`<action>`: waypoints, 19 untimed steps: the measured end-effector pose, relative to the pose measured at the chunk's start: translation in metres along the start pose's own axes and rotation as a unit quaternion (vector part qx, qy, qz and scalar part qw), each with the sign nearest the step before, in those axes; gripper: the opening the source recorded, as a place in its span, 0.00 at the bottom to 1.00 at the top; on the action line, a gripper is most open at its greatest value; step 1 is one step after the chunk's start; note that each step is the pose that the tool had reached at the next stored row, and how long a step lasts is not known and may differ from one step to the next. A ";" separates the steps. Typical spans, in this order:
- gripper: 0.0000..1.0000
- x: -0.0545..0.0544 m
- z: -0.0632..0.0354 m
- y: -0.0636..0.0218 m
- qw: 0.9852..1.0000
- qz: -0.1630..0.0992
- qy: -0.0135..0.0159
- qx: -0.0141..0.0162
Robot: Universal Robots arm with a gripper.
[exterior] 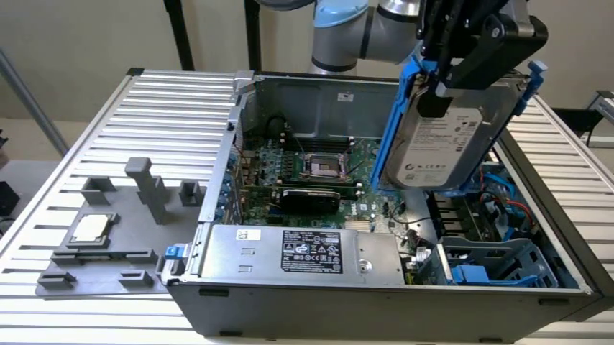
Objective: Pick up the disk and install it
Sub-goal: 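Pick up the disk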
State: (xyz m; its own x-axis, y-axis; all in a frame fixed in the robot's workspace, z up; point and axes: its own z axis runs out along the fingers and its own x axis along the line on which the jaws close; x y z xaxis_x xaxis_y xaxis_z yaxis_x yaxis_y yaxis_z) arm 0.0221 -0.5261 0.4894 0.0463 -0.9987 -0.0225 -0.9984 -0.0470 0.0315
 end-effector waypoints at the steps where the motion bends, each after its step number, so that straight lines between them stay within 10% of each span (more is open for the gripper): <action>1: 0.33 0.003 0.0002 -0.0027 1.000 0.000 0.000 0.000; 19: 0.33 0.058 0.0007 -0.0394 1.000 0.000 0.000 0.000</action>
State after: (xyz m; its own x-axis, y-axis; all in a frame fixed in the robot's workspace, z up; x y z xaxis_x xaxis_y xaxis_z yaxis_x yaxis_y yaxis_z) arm 0.0641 -0.5819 0.4861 0.0462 -0.9987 -0.0223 -0.9984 -0.0469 0.0315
